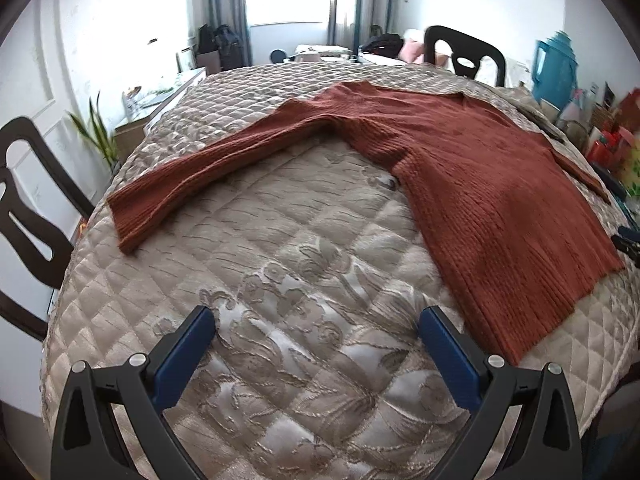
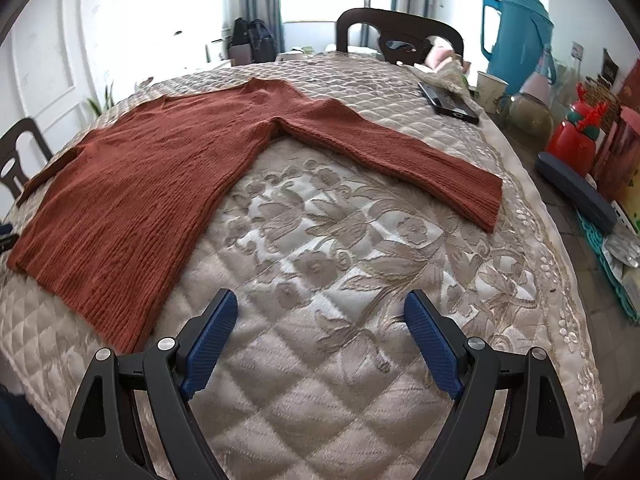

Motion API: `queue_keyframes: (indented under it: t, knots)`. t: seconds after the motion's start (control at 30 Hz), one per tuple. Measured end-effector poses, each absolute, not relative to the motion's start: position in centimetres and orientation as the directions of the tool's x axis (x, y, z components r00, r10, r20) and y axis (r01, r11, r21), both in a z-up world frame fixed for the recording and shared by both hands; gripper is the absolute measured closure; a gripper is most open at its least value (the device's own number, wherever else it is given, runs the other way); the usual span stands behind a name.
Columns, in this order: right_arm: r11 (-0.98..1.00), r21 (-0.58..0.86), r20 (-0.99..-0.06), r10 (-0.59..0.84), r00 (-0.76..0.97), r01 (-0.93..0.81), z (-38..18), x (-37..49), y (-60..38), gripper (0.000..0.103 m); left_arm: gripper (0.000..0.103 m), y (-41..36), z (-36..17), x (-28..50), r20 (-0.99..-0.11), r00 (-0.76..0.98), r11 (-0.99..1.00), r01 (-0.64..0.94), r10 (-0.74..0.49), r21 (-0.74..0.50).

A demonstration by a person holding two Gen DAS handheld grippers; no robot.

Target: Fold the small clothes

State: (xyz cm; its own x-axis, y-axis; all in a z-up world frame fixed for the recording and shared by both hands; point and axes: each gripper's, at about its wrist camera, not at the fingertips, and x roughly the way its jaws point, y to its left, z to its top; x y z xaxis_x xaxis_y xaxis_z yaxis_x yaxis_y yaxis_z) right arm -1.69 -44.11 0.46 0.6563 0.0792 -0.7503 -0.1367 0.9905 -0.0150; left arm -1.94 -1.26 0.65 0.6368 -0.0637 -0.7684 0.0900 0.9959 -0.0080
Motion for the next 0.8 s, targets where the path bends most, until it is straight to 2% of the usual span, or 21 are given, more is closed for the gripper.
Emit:
queue_keyframes:
  t: [0.27,0.8]
  knots:
    - [0.981,-0.017,-0.754,0.115,0.646,-0.195,0.51,-2.37,-44.09,0.017,0.000,-1.89,0.65,-2.26,-0.763,0.637,0.986,0.166,-0.107,0.000]
    - [0.979,-0.010,-0.750,0.127,0.649,-0.203,0.38,-2.32,-44.31,0.017,0.000,-1.89,0.43,-1.88,-0.765,0.636,0.987,0.159,-0.105,-0.003]
